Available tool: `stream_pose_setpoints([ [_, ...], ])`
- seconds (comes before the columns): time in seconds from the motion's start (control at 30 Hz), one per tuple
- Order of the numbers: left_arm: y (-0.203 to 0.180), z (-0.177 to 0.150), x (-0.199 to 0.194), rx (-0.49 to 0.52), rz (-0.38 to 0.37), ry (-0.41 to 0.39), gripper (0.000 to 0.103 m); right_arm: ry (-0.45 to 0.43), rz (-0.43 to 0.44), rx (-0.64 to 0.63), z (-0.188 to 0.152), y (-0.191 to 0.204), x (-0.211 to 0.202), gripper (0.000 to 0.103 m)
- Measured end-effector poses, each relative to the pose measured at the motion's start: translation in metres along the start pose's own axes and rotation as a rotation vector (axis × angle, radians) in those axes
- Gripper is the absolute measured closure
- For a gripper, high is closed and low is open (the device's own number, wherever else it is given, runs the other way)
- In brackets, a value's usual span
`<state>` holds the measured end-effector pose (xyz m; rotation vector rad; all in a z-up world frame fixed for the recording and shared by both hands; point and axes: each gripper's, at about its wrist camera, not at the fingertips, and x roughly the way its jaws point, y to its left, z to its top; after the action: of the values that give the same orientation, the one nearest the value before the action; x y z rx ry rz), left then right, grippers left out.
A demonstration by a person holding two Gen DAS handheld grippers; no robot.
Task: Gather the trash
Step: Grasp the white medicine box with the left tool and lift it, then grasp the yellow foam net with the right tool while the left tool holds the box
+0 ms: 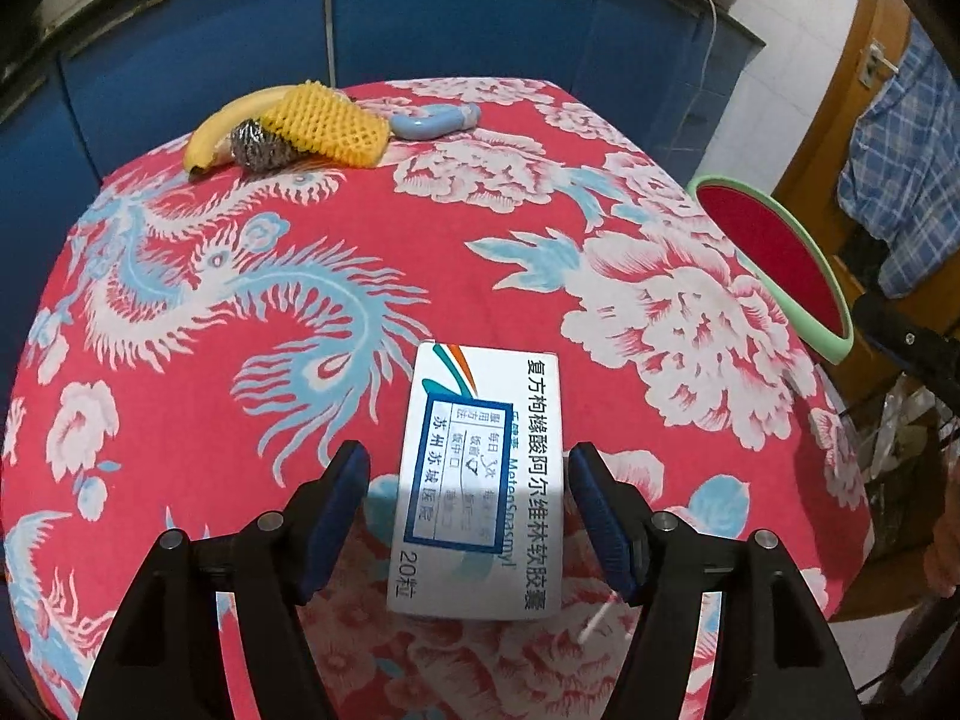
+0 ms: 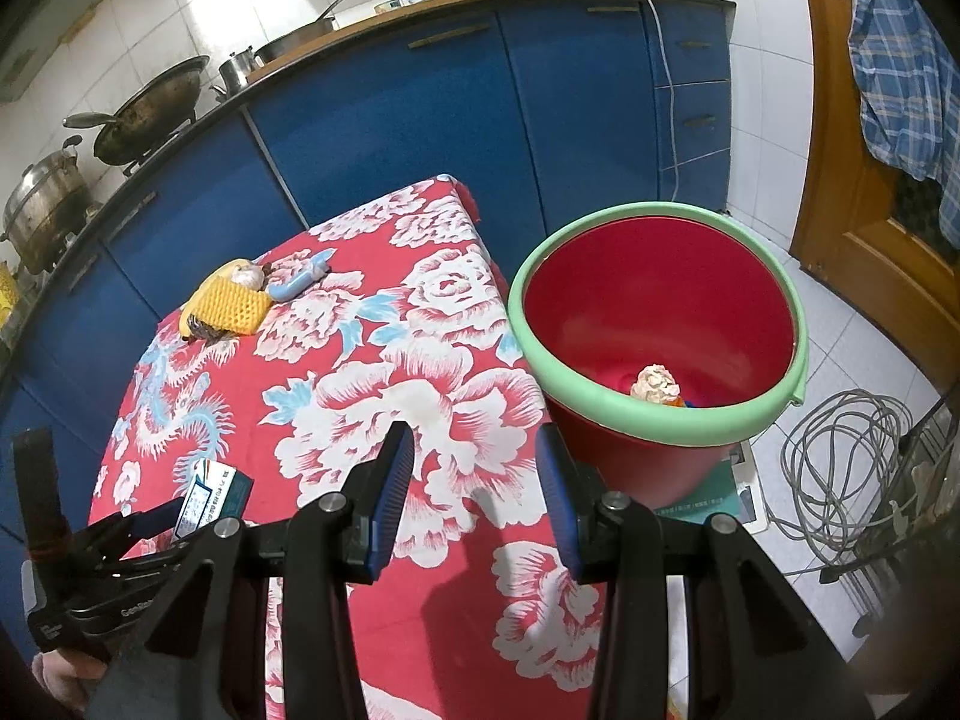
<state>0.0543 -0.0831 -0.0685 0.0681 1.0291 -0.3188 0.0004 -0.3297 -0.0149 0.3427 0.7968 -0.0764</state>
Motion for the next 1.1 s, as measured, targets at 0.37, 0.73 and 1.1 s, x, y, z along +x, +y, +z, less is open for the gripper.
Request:
stream_pose_setpoints([
  [0.37, 0.015, 0.006, -0.001, -0.019, 0.024, -0.026, 0.051, 0.008, 0.023, -0.033, 0.007, 0.022, 0.009, 0.059],
  [0.73, 0.069, 0.038, -0.021, -0.122, 0.1, -0.119, 0.051, 0.03, 0.113, -0.103, 0.03, 0.077, 0.031, 0.059],
  [1.1, 0.111, 0.077, -0.022, -0.219, 0.142, -0.177, 0.051, 0.034, 0.158, -0.176, 0.054, 0.134, 0.058, 0.06],
])
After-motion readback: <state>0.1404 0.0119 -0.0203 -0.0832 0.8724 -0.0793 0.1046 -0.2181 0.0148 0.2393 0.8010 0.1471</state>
